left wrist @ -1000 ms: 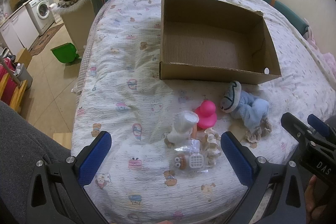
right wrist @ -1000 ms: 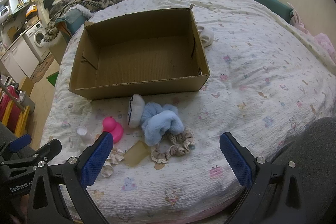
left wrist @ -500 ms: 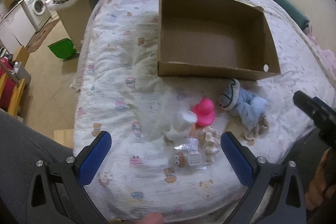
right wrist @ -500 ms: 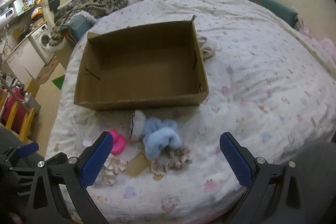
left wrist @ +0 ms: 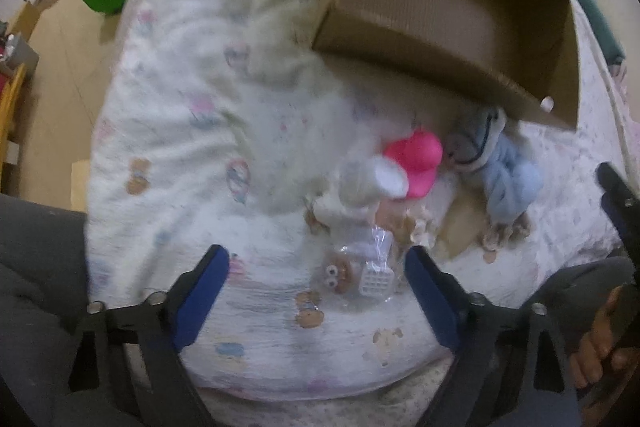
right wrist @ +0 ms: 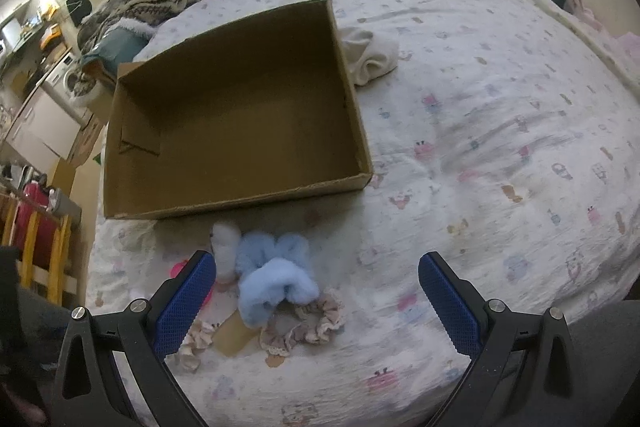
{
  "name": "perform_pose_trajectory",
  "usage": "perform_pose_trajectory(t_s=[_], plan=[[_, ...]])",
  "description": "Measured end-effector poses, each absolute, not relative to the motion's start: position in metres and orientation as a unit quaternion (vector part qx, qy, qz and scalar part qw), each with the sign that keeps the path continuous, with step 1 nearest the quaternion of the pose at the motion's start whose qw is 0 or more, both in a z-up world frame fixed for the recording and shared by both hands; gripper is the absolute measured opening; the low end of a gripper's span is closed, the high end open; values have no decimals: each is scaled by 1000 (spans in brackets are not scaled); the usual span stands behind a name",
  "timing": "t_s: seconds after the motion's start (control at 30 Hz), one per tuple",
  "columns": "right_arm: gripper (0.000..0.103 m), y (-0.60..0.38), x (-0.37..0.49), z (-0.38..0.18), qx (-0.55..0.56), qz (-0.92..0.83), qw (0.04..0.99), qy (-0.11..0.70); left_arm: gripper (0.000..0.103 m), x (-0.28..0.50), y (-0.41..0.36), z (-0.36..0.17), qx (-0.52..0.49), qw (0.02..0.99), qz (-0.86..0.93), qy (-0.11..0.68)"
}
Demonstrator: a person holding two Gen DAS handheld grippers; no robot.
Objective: Organize soft objects
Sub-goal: 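Grasp the clear plastic bag with the left gripper while the right gripper grasps the light blue plush, then carry the bag and blue plush into the box and open both grippers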
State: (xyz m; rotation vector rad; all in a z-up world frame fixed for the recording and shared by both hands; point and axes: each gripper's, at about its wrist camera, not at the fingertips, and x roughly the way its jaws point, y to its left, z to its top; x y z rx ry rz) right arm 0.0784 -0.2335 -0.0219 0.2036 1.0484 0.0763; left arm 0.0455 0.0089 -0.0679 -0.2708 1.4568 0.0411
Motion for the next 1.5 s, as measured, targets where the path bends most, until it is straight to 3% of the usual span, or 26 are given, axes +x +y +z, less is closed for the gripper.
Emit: perform_pose_trajectory(t_s=[0.03,0.27,0.37,0.53,1.03,1.3,1.37,1.43,1.5], plan=[[103,-234,78,-22,96,37,860,500,74,46,6,-74,-123,732,15,670],[103,-234,80,-23,93,35,859,503,68,40,-12,-97,-109,722,-9,684],[103,-232,81,-25,87,36,857,507,43,40,-22,-102,-108,718,-26,687],[103,-230,81,-26,81,37,857,508,29,35,-35,-93,-73,735,-39,673],[103,-247,100,-41,143,57,823,547,28,29,-6,-11,-89,785,-13,613],[103,-194,123,-76,21,115,783,611,28,54,10,-11,-73,791,-9,608],[87,-182,126,-86,-8,118,777,618,28,54,7,-14,-72,790,-10,609],[87,-173,128,-94,-28,120,774,621,28,56,4,-16,-70,789,-8,610],[77,-166,129,-99,-46,122,774,620,28,57,1,-18,-67,788,-8,612]])
